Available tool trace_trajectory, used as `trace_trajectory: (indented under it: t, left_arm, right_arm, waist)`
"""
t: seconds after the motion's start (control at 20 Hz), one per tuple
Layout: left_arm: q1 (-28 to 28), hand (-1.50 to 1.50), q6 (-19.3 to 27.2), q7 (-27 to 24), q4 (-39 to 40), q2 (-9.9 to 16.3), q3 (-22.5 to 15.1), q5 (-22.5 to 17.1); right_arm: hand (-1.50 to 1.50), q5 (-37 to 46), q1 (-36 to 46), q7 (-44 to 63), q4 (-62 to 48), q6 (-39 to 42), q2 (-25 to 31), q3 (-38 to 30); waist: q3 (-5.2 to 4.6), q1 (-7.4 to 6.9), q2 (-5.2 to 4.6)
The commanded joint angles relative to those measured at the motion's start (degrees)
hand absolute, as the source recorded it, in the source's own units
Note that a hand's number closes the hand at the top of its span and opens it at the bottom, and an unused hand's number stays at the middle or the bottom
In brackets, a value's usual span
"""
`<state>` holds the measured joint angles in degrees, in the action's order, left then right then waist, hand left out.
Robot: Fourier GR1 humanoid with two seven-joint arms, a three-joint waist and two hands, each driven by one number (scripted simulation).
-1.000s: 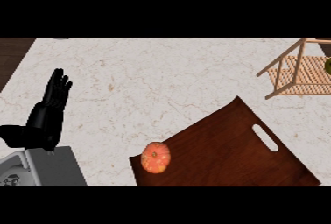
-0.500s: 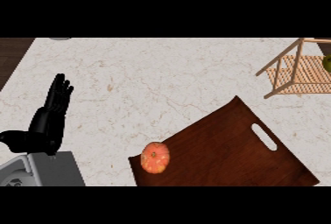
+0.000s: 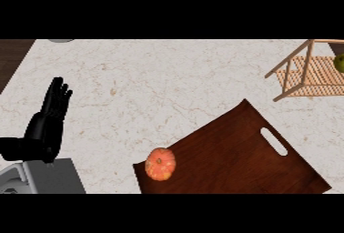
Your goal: Pick the pear from the tray and place it in the tiered shelf
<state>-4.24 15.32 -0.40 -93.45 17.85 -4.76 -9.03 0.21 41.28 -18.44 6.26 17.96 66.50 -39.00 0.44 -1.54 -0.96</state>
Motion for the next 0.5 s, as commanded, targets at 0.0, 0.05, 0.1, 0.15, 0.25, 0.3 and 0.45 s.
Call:
trace_trajectory:
  t: [0.0, 0.05, 0.1, 0.15, 0.25, 0.3, 0.45]
  left_arm:
    - [-1.5, 0.0, 1.1, 6.6, -1.8, 0.5, 0.3, -0.5]
    - [-1.4, 0.0, 1.7, 4.2, 1.2, -0.9, 0.0, 0.0]
    - [-1.6, 0.0, 2.2, 5.3, 0.0, -0.7, 0.1, 0.1]
    - [-1.5, 0.0, 0.8, 4.5, 1.1, -0.2, 0.3, -0.5]
    - [0.5, 0.0, 0.8, 5.3, -2.4, 0.0, -0.8, -0.4]
    - [-1.9, 0.0, -0.4, 3.7, 1.7, 1.0, 2.0, -2.1]
    - [-0.6, 0.0, 1.3, 3.9, 0.2, -0.1, 0.0, -0.1]
  right_arm:
    - [-1.5, -1.8, -3.5, 0.5, -0.8, 5.6, 3.8, -1.8]
    - [-1.5, -2.1, -6.2, -3.6, -0.8, 6.5, 1.9, -2.2]
    - [-1.5, -2.4, -6.8, -2.5, -1.0, 9.0, 3.2, -2.4]
    - [-1.5, -2.8, -6.4, -2.3, -0.8, 8.7, 3.4, -2.8]
    - [-1.5, -2.7, -8.6, -3.5, -0.6, 9.3, 3.5, -2.7]
    - [-1.5, -3.2, -9.2, -4.4, -0.6, 10.5, 3.5, -3.3]
    - [-1.5, -4.0, -11.1, -5.2, -0.5, 11.2, 3.6, -4.1]
  waist:
    - [0.18, 0.24, 0.03]
    - [0.2, 0.97, -0.14]
    - [0.19, 0.87, 0.03]
    - [0.21, 0.51, -0.14]
    - [0.26, -0.19, 0.1]
    - [0.24, 0.61, -0.21]
    - [0.28, 0.24, -0.06]
